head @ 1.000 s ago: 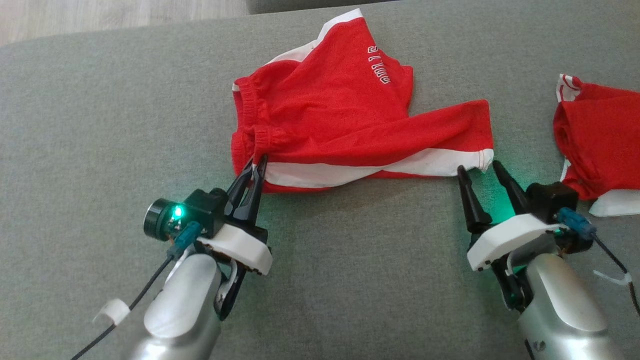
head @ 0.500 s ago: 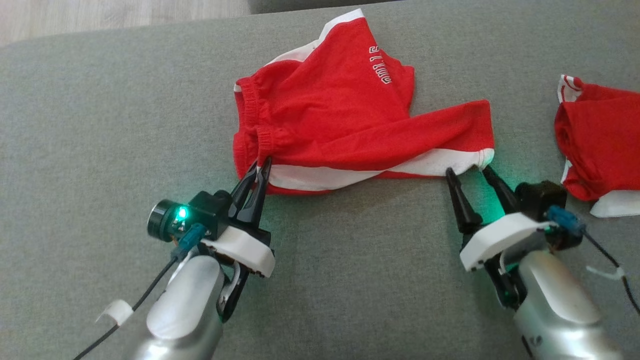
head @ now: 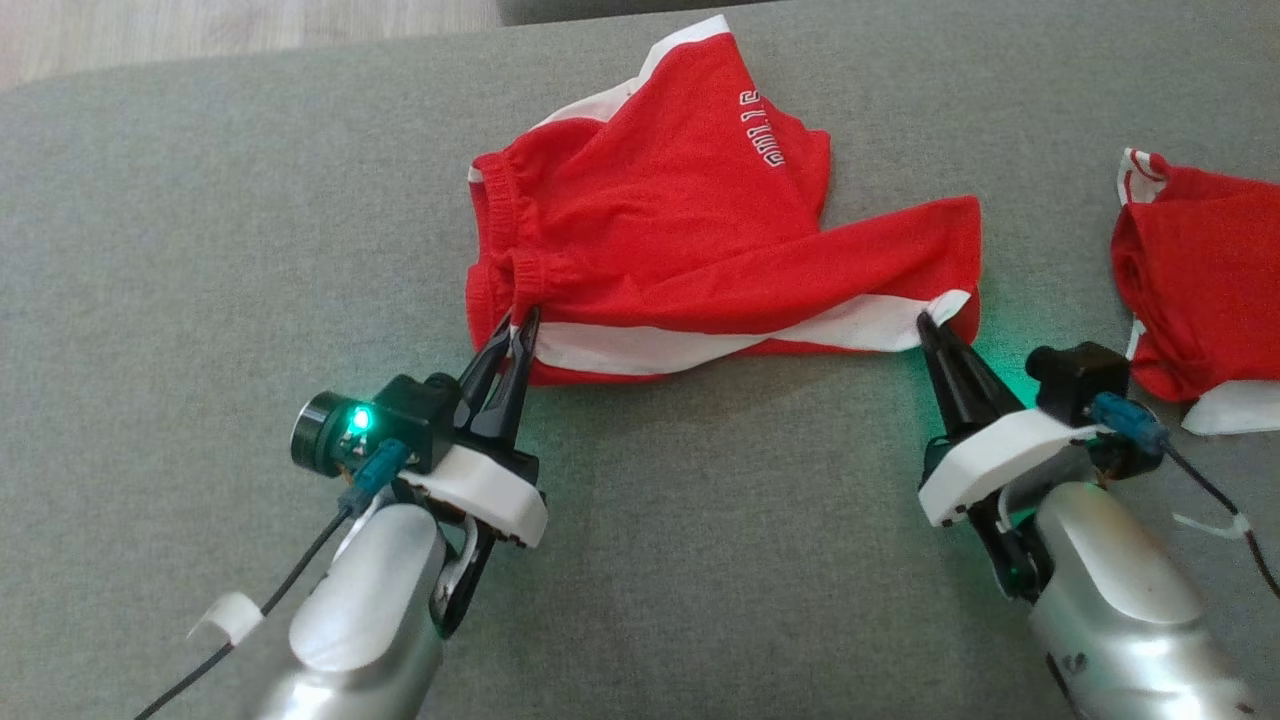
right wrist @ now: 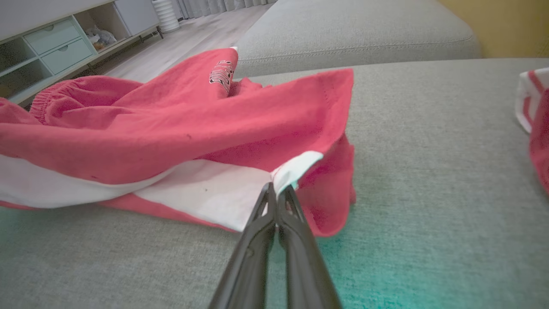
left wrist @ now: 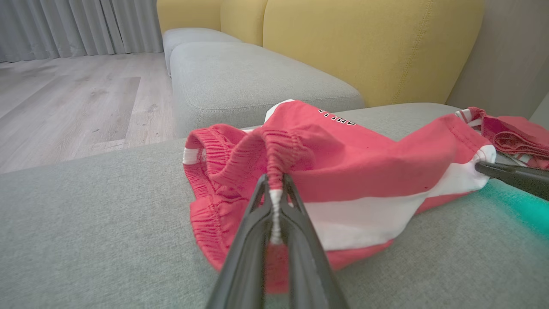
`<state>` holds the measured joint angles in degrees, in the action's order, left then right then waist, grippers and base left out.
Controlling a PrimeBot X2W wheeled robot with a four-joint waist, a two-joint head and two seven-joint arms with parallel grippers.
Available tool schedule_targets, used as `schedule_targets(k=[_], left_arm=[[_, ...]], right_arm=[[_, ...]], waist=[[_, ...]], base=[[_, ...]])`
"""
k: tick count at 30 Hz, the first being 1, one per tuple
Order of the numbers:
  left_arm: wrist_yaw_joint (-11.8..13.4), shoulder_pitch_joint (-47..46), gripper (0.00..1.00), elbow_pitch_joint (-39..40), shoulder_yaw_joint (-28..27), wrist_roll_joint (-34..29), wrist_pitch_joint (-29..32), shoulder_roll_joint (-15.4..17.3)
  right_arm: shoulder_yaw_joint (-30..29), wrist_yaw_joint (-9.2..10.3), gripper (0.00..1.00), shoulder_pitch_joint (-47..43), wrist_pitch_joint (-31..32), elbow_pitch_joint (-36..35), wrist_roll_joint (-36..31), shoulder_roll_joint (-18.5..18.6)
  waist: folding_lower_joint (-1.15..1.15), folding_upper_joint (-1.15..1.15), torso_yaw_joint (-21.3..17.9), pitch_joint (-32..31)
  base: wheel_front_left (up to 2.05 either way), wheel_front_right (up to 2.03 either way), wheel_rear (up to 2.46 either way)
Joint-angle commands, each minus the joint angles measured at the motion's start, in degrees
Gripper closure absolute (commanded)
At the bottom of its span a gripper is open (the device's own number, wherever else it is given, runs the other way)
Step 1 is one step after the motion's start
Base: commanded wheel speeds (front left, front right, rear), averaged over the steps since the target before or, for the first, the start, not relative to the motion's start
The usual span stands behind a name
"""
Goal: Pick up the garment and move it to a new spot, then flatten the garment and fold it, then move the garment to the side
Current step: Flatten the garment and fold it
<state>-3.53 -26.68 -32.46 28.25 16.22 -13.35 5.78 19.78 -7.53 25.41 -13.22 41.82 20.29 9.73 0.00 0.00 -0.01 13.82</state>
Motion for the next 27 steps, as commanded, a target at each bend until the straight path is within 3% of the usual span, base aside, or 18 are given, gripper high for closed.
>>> schedule_targets(k=[1,19,27], left_arm=[[0.32,-2.12,1.0,1.86,-1.53,0.54,-0.38,1.31],[0.49,-3.2,1.0,5.02,-3.3,3.0,-0.6,2.94],[-0.48,-9.28,1.0,8.93,-3.75,3.51,2.12,4.44]], right_arm=[[0.82,0.04,1.0,1.32,-1.21,-1.59,0.82,0.89],[-0.37,0.04,1.0,-3.35,-1.75,-14.63,2.88,8.11],[-1.37,0.04,1.0,-1.79,-1.76,-23.84,3.3,13.67]], waist=[[0.0,0.0,-0.01,-0.48],[0.0,0.0,-0.67,-5.47],[0.0,0.0,-0.75,-7.71]], base=[[0.0,0.0,0.0],[0.0,0.0,0.0],[0.0,0.0,0.0]])
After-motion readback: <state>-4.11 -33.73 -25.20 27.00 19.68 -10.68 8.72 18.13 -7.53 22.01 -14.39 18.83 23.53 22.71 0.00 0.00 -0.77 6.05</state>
